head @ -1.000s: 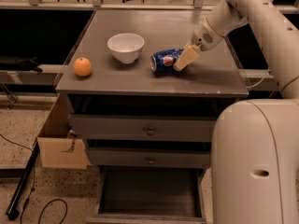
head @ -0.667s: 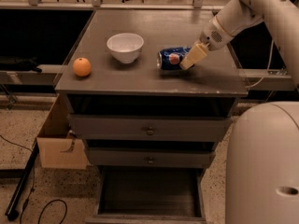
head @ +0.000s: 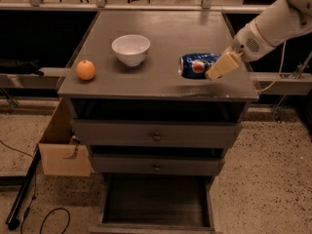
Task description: Place pepsi can into bottom drawer
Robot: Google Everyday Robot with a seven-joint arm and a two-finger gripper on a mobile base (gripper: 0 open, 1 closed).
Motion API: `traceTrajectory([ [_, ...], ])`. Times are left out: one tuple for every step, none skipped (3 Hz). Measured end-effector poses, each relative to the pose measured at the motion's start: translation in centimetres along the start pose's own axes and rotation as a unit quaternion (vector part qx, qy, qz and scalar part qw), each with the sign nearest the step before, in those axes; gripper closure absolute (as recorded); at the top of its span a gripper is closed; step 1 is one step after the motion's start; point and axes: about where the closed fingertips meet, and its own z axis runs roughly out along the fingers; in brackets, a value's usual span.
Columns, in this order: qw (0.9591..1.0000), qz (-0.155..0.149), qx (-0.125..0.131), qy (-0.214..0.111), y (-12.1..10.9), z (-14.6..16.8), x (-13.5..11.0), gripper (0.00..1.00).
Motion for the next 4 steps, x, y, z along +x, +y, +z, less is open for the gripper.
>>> traceTrajectory([
  [0.9995, 0.017, -0.019, 0.02, 3.1, 0.4, 3.9, 1.0],
  [0.9995, 0.019, -0.019, 0.019, 3.3, 0.4, 4.2, 1.0],
  [0.9992, 0.034, -0.02, 0.01, 4.6, 0.8, 6.5, 1.0],
  [0.9975, 0.061, -0.024, -0.027, 7.6, 0.8, 9.5, 1.0],
])
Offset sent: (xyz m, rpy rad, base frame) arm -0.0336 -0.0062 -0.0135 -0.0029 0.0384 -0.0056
